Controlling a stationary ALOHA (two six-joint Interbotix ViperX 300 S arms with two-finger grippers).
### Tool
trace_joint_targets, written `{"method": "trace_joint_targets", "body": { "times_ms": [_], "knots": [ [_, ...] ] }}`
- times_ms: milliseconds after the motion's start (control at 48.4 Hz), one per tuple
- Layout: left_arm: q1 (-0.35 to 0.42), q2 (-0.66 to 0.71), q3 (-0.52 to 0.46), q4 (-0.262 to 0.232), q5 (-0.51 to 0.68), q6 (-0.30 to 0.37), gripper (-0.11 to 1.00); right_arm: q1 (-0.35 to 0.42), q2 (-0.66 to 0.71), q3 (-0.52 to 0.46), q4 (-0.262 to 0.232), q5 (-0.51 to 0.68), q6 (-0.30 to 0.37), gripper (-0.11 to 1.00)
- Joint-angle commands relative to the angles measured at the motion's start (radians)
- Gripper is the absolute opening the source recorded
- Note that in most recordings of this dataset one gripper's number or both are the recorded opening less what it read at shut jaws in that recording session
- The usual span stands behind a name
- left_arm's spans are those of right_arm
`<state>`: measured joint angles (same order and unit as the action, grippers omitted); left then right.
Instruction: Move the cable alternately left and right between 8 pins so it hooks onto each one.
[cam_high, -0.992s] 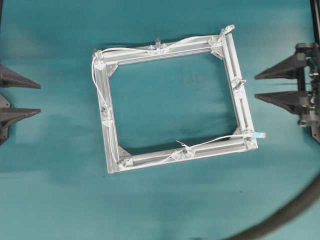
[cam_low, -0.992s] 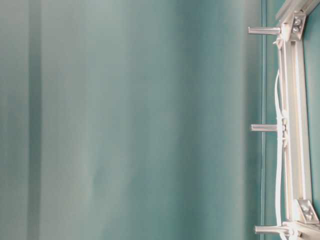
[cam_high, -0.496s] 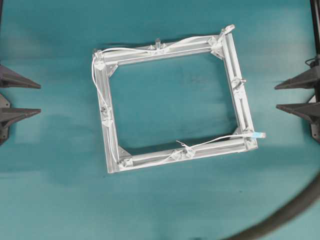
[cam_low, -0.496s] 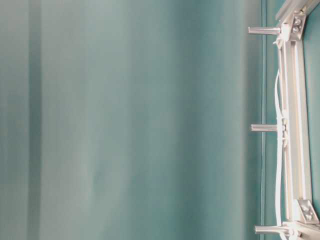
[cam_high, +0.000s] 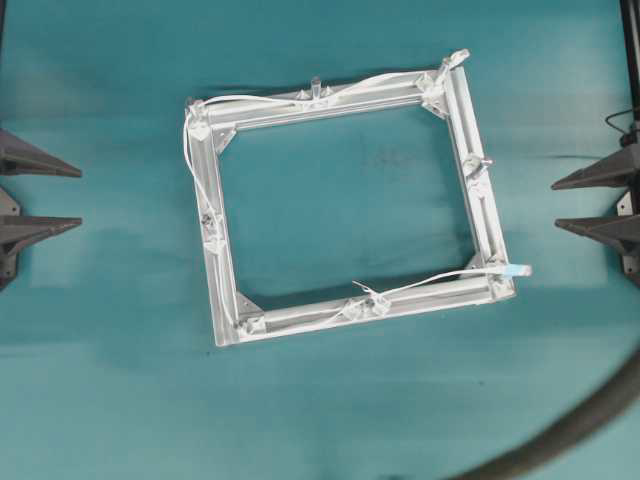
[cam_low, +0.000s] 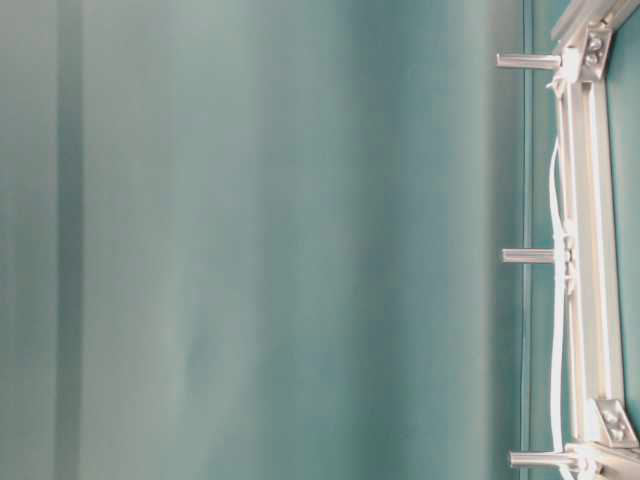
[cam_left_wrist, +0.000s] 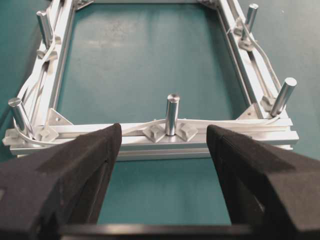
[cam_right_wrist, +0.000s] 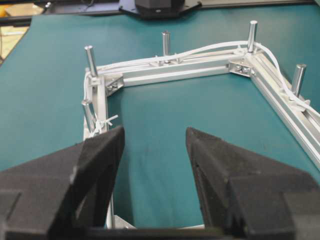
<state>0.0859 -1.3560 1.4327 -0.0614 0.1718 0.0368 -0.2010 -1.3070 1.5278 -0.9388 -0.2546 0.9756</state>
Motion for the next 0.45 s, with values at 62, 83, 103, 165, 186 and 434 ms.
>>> {"method": "trace_joint_targets", "body": {
  "times_ms": [62,83,103,165,186,434],
  "knots": [
    [0.003,0.008,-0.012,0.005,-0.006,0.002,0.73,0.002,0.006,-0.011,0.003,-0.003,-0.002,0.55],
    [0.003,0.008,-0.014,0.005,-0.005,0.002,0.73,0.002,0.006,-0.012,0.003,-0.003,-0.002,0.55],
    [0.002,0.008,-0.014,0.005,-0.005,0.002,0.73,0.002,0.006,-0.012,0.003,-0.003,-0.002,0.55],
    [0.002,0.008,-0.014,0.005,-0.005,0.002,0.73,0.002,0.006,-0.012,0.003,-0.002,-0.002,0.55],
    [0.003,0.008,-0.014,0.005,-0.005,0.002,0.73,0.0,0.006,-0.012,0.003,-0.002,-0.002,0.55],
    [0.002,0.008,-0.014,0.003,-0.005,0.002,0.73,0.002,0.006,-0.014,0.003,0.017,-0.002,0.55]
  ]
}}
